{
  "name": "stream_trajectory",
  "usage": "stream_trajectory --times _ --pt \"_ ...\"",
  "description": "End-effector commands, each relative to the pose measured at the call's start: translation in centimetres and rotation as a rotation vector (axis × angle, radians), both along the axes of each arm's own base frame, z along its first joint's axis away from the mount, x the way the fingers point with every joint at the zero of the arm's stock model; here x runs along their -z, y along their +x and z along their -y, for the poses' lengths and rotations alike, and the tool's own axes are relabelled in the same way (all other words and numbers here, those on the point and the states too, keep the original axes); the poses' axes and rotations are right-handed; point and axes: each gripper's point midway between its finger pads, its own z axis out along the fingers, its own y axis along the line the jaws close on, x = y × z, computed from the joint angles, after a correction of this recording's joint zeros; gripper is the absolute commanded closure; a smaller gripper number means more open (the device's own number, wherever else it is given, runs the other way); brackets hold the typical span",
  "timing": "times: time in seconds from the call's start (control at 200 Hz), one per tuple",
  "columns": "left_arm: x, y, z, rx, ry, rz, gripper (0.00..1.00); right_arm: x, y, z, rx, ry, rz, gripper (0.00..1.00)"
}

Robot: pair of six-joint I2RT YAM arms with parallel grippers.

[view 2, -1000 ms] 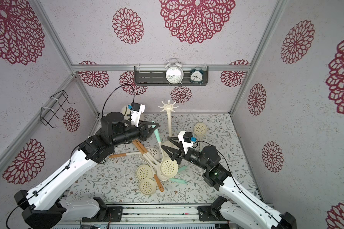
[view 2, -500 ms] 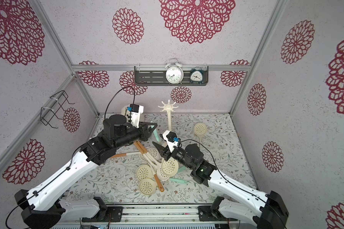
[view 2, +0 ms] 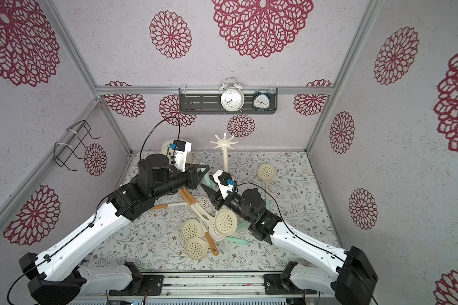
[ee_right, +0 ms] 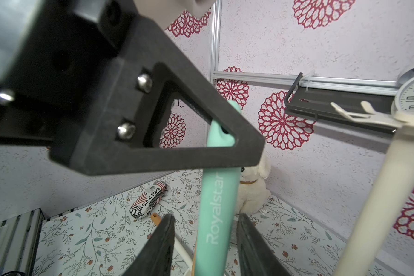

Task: Hang the skimmer on the kitchen utensil rack
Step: Pick up the skimmer from the center of the board, then hang the skimmer on the rack.

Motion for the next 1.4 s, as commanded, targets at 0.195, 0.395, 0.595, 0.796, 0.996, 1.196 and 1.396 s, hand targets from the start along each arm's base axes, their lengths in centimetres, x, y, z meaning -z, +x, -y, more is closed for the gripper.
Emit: stream_trajectory --times 0.195,0.395,0.595,0.796,0.996,1.196,1.396 --pt "-1.5 -0.7 -0.2 0.007 -0.037 0.040 1.00 -2.2 0.9 1.1 0.080 0.046 0.058 0.61" --pt "-1.4 -0.6 -0.2 0.002 -0.033 0.034 1.00 -1.6 1.1 0.9 0.080 0.037 0.053 0.69" --pt "-1.5 -0.5 -0.2 0.001 -0.035 0.037 0.92 -1.5 0.5 0.9 0.050 0.039 0.067 0.97" --pt "-2.5 -1.2 -0.7 0.013 -0.036 0.082 0.13 0.1 0.4 2.9 0.081 0.067 0.006 1.00" --pt "-2.0 -1.1 -3.1 -0.069 0.046 0.109 0.06 2.2 0.9 7.8 0.137 0.116 -0.099 1.00" --pt "-1.9 0.6 -4.0 -0.118 0.110 0.074 0.04 2.1 2.1 12.4 0.171 0.096 -0.148 1.00" --pt "-3.5 3.6 -5.2 -0.187 0.134 0.038 0.03 0.2 3.9 14.2 0.118 0.036 -0.184 1.00"
